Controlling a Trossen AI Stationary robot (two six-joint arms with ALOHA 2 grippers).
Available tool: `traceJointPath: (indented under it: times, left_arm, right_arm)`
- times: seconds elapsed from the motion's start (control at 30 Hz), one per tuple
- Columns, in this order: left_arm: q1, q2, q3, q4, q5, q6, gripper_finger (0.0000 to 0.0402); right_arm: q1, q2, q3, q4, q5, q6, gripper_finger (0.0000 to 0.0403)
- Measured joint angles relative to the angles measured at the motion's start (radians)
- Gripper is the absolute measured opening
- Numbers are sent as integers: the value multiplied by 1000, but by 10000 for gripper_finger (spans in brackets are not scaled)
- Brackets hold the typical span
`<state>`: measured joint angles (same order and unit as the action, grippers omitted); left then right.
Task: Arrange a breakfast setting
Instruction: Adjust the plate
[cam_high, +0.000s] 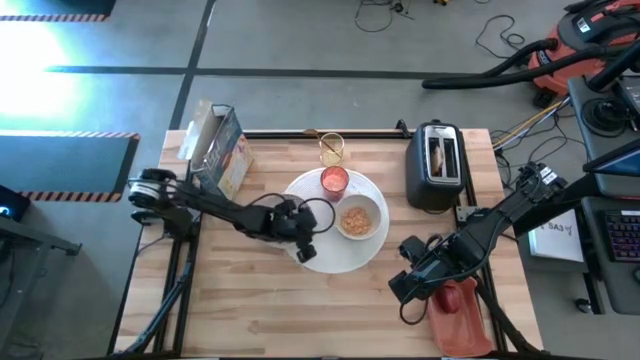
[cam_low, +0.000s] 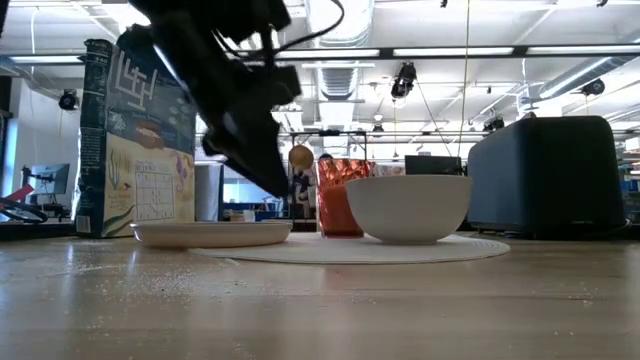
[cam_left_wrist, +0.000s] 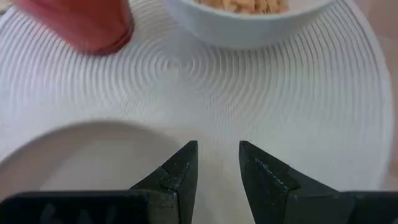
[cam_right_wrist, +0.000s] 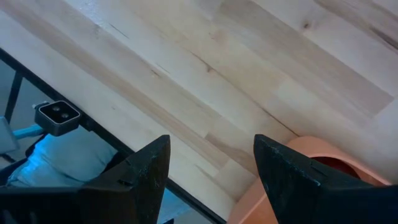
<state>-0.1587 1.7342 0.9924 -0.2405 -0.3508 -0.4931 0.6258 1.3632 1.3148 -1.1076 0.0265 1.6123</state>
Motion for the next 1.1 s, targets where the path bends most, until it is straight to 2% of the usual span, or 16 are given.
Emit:
traceJointPath:
  times: [0.2,0.33,0.43,0.57,0.63,0.77,0.97,1.1]
  left_arm:
    - [-7,-94,0,-186,83,-75,100]
    - [-10,-107,0,-277,160,-118,100]
    - [-11,-112,0,-402,166,-156,100]
    - [-30,-110,0,-399,261,-143,100]
    - [-37,-108,0,-417,255,-136,105]
    - [-33,-101,0,-421,237,-134,137]
    - [-35,-101,0,-398,237,-90,218]
    - [-35,-101,0,-373,237,-58,246]
  right_arm:
    - [0,0,0,5,0,0,221]
    - [0,0,0,19,0,0,221]
    - [0,0,0,25,0,0,221]
    - [0,0,0,26,0,0,221]
    - [0,0,0,26,0,0,221]
    - [0,0,0,30,0,0,221]
    - [0,0,0,46,0,0,221]
    - [0,0,0,45,0,0,221]
